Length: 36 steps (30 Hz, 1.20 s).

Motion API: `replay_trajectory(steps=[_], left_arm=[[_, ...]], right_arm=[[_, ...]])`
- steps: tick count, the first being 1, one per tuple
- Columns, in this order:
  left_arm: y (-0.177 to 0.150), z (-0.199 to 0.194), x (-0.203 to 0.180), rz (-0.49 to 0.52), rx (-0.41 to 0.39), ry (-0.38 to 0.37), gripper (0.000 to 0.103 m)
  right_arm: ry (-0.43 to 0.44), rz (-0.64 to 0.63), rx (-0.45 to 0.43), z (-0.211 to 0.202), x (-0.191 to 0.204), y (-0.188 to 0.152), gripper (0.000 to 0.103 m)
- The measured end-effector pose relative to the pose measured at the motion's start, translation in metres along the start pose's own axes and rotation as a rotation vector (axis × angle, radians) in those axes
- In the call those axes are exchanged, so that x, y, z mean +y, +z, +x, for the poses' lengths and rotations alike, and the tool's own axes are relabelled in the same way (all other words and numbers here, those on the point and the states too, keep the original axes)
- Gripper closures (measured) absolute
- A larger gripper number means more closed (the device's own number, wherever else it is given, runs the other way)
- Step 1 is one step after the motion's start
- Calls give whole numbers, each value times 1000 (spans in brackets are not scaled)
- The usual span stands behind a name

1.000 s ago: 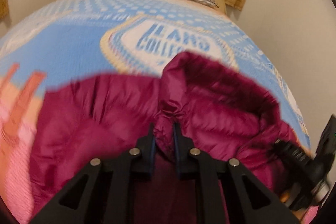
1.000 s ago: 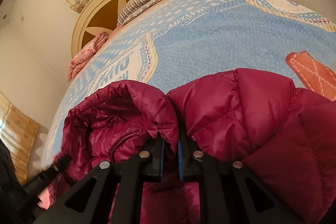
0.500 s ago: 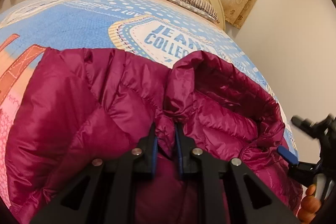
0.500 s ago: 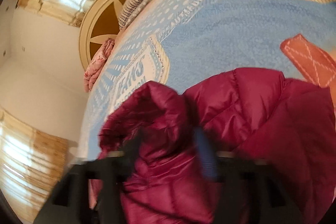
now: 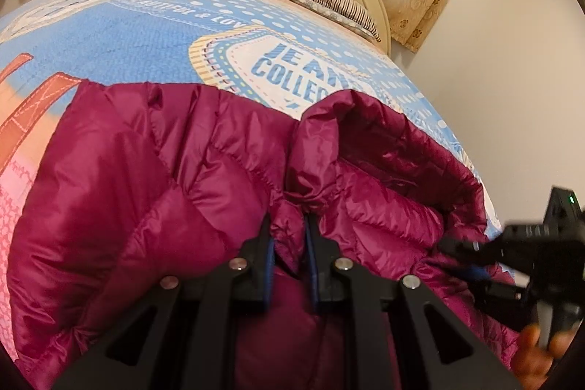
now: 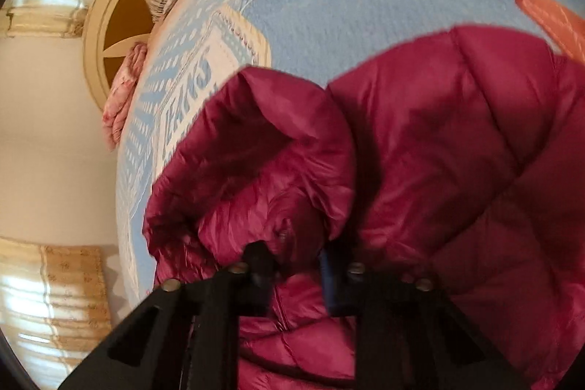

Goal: Fold large clothes

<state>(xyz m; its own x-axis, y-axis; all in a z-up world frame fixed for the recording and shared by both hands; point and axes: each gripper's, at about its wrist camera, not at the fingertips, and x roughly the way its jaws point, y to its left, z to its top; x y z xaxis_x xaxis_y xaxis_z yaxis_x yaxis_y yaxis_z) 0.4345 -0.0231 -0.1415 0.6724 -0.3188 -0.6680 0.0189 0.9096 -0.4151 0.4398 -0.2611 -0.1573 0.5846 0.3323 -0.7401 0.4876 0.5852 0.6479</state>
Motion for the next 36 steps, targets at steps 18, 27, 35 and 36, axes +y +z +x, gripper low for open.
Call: replay_trajectory(steps=[18,27,35,36], left_arm=[[-15,-33,24,-54,28,-19,92],[21,-60,-15,35,-60,-56,44],[40,26,-16,4,213,-31,87],[36,30,-15,-8,238,-47,88]], right_arm=[[-64,-323,-136,-35,-37,-48,95],[-63,-396,-207,-37,-36,-62,95],[-20,-369,-207,-36,-44,-62,95],[-12,-363,-203,-37,-47,-60,95]])
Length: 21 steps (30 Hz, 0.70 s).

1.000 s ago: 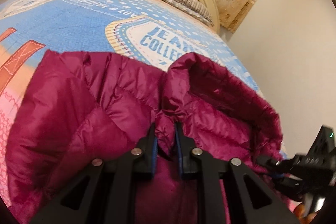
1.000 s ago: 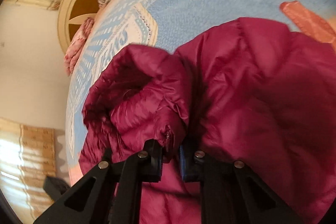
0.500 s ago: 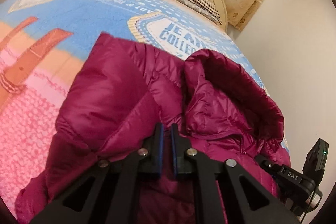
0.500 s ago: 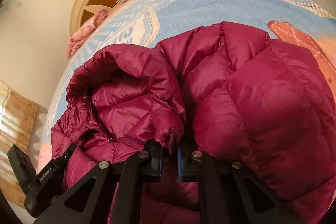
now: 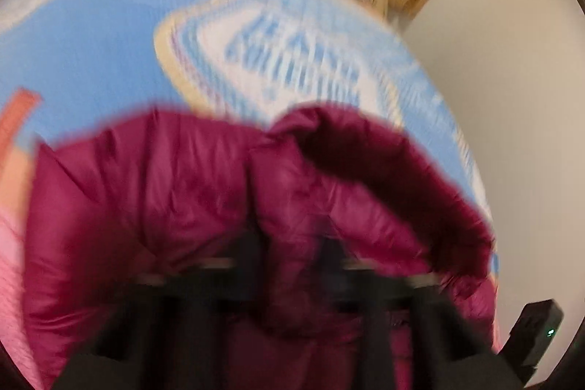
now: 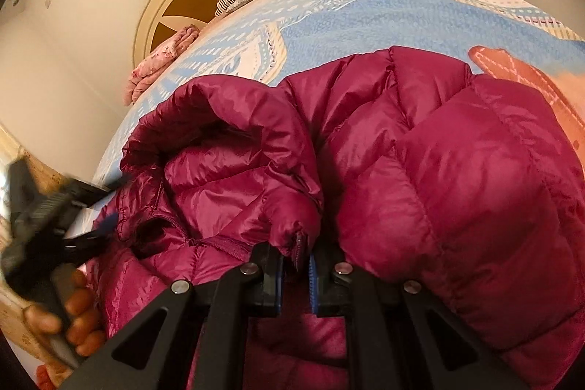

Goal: Fold large clothes
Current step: 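Lift and fold the held jacket over with both grippers toward the collar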

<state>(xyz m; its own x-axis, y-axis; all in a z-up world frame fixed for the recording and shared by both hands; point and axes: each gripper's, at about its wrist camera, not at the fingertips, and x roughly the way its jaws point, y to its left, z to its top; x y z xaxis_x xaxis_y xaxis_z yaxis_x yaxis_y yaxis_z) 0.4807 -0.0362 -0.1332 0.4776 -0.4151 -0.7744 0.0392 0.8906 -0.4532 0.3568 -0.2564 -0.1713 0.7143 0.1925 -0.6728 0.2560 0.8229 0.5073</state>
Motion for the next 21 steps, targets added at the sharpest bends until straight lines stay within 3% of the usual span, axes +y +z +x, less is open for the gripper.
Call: replay_trajectory(steps=[6,9,11,16,18,20,21], left_arm=[[-14,-40,-4,59,-113,-16,92],[-30,-24,19,21,-84,26,90],[-39,-19,24,23,-144,7,89],[-41,-17,23,24,-166,13,88],[-42,-20,28,10,-172,-5,88],[-44,-22,29,-1,-176,-15,88],[-44,-21,29,-4,-179,-16,88]], right_arm=[[88,105,22,0,-21,7,95],[100,119,17,2,-26,7,95],[92,100,18,2,-24,8,94],[104,102,57,-18,-22,13,83],[63,114,-11,-43,-23,14,80],[-50,126,-196,-84,-20,22,80],[-73,121,-242,-94,-17,27,79]])
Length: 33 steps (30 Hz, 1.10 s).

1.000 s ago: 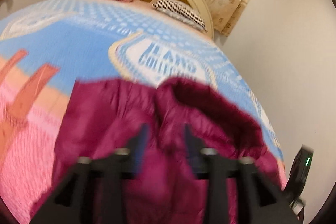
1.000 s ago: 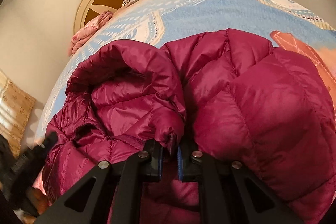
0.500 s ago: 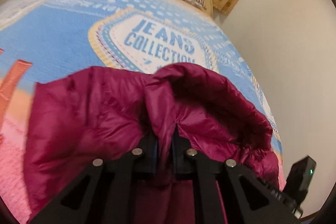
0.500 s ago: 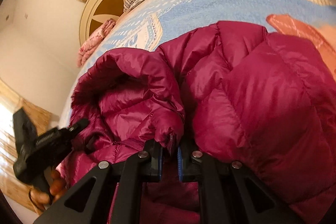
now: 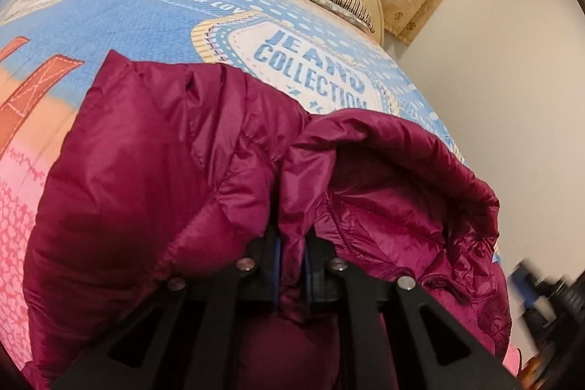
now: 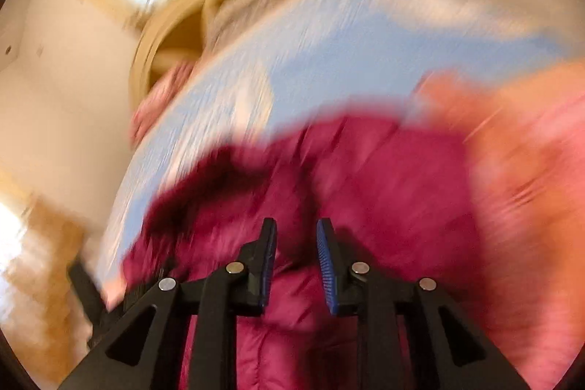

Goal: Fold large clothes
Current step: 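Lift and fold the held jacket over with both grippers toward the collar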

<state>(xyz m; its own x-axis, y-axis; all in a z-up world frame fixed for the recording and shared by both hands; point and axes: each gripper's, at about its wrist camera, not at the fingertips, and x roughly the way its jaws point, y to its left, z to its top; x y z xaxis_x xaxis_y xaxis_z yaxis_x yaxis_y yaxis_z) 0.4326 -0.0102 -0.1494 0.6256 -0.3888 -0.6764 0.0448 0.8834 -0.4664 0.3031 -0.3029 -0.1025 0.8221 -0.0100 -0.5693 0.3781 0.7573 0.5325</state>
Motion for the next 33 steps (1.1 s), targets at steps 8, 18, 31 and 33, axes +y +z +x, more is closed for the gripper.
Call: replay_trajectory(steps=[8,18,31,33], left_arm=[[2,3,0,-2,-3,-6,88],[1,1,3,-13,0,-20,88],[38,-79,-51,168,-127,-4,45],[52,-61,-76,234,-120,-7,43]], right_arm=[[56,-158,232,91,96,62,79],[48,-32,432,133,46,-10,80],[24,-271,218,128,67,-32,81],[29,-269,217,126,66,-31,81]])
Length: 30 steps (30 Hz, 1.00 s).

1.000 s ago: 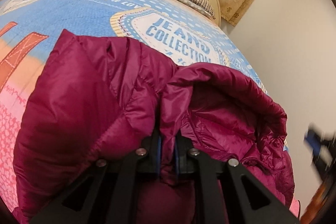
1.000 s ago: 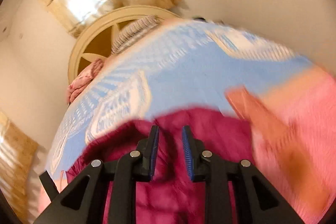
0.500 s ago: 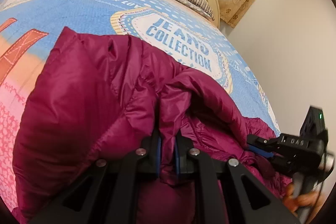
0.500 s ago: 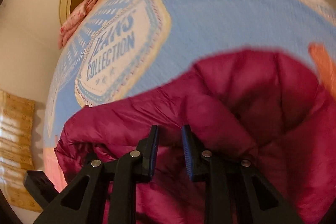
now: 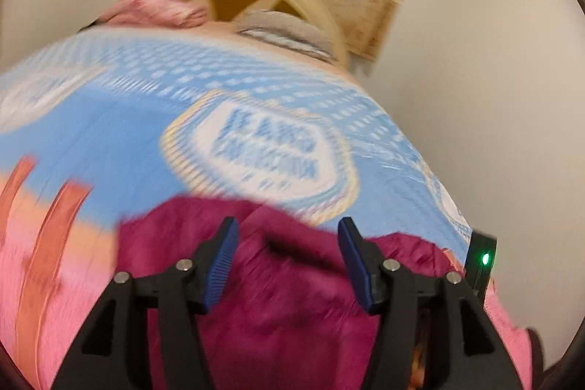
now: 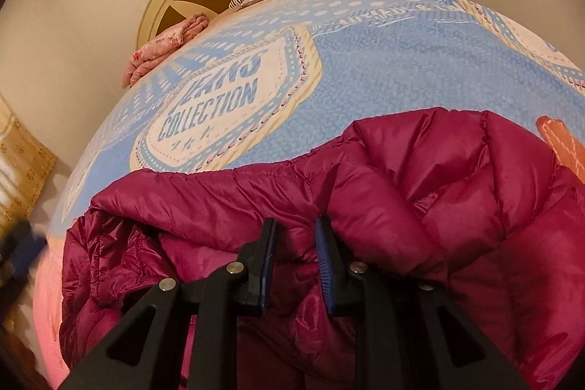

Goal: Fold large clothes
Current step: 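Lift and fold the held jacket over with both grippers toward the collar, then open both grippers and release the magenta jacket onto the bed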

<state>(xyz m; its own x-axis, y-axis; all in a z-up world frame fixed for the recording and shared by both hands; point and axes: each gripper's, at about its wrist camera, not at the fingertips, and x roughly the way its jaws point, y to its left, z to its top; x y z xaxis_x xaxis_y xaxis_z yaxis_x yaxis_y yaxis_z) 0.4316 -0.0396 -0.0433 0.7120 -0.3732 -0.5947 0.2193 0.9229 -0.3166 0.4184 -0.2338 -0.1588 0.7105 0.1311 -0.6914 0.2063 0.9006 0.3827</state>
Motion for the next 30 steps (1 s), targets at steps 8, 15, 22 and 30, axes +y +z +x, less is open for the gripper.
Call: replay_trajectory(steps=[8,15,22,30], left_arm=[[-18,90,9,28,160,237,45],[-42,94,35,-42,140,228,40],[-40,96,33,-18,144,243,39],[-39,102,29,-6,146,258,39]], right_arm=[[12,7,-7,-2,0,-3,80],[18,13,-6,-2,-1,-3,80],[89,36,-111,-52,-2,22,79],[-98,-83,27,-11,-23,15,80]])
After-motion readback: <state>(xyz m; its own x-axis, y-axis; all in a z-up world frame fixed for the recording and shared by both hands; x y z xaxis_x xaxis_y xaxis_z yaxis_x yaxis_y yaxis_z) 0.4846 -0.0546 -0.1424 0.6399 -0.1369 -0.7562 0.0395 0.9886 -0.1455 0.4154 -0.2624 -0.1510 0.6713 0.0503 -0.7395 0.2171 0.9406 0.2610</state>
